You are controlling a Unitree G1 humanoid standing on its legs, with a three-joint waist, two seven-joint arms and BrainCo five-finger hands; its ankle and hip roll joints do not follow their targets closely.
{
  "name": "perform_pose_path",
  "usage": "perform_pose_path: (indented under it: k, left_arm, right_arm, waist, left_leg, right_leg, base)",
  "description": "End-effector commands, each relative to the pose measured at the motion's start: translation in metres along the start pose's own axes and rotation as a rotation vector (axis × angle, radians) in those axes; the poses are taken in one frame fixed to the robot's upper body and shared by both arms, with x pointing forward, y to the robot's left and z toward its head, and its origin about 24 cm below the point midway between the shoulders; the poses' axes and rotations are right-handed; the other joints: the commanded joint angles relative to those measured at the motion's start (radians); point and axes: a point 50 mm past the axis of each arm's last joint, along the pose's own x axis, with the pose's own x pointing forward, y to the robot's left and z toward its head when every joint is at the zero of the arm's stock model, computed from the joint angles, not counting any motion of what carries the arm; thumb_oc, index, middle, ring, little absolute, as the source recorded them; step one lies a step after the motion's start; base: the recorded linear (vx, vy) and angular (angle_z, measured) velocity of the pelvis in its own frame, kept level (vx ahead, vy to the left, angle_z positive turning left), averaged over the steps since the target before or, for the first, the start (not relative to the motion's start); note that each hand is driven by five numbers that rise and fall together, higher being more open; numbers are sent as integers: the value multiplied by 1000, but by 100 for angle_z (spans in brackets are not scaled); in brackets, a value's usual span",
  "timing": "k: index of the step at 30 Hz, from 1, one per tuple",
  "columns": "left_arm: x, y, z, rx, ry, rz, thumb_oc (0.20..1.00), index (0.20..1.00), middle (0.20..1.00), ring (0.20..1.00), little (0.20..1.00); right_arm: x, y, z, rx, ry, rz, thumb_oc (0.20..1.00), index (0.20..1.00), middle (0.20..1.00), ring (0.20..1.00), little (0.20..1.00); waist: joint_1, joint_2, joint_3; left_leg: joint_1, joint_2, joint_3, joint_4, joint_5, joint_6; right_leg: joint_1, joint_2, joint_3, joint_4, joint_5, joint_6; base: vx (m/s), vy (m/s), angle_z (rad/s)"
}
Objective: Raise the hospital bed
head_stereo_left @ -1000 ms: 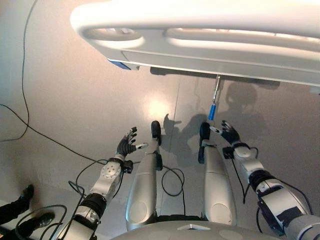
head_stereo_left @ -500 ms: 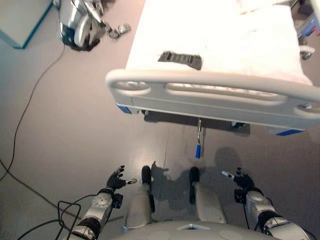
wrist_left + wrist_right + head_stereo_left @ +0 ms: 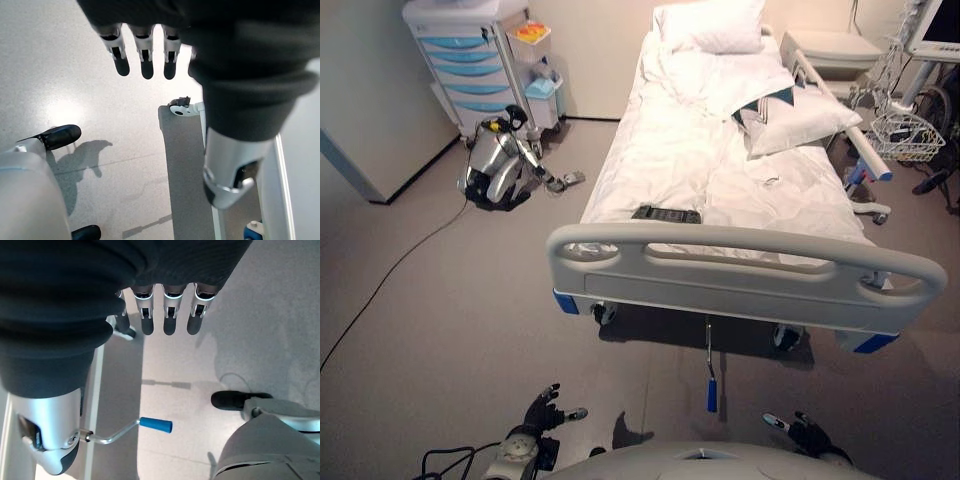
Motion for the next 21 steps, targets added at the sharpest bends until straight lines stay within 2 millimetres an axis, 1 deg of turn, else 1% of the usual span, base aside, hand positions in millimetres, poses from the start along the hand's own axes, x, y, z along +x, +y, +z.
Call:
perform_pose_path:
  k: [1, 4, 6, 13, 21]
  left_arm:
    - [8, 11, 18, -7, -28, 41, 1000, 1000, 1000, 1000, 1000]
    - [8, 9, 17, -9, -18, 37, 1000, 1000, 1000, 1000, 1000]
    - [8, 6, 14, -6, -6, 34, 1000, 1000, 1000, 1000, 1000]
    - [9, -1, 17, -13, -13, 31, 1000, 1000, 1000, 1000, 1000]
    - [10, -2, 22, -7, -31, 27, 1000, 1000, 1000, 1000, 1000]
  right_arm:
    - [6, 8, 24, -13, -37, 8, 1000, 1000, 1000, 1000, 1000]
    - [6, 10, 22, -32, -26, 10, 1000, 1000, 1000, 1000, 1000]
    - [6, 12, 17, -61, 1, 3, 1000, 1000, 1000, 1000, 1000]
    - [6, 21, 18, -104, -7, 17, 1000, 1000, 1000, 1000, 1000]
    - [6, 24, 21, -133, -17, 24, 1000, 1000, 1000, 1000, 1000]
  waist:
    - [-2, -38, 33]
    - [0, -40, 31]
    - [2, -42, 25]
    - [0, -47, 17]
    - [0, -50, 12]
  left_leg:
    - [56, -64, 32, 11, -52, 32]
    - [63, -62, 33, 11, -54, 34]
    - [73, -62, 33, 12, -60, 36]
    - [84, -62, 35, 15, -68, 38]
    - [87, -60, 36, 14, -71, 38]
  right_leg:
    - [-12, -20, -15, 21, 27, 70]
    - [-4, -22, -16, 20, 26, 69]
    - [8, -23, -15, 19, 24, 67]
    - [19, -24, -11, 19, 17, 67]
    - [21, -23, -9, 18, 14, 67]
  base:
    - [0, 0, 0]
    - [15, -1, 0]
    - [48, -2, 0]
    - [10, 2, 0]
    - [0, 0, 0]
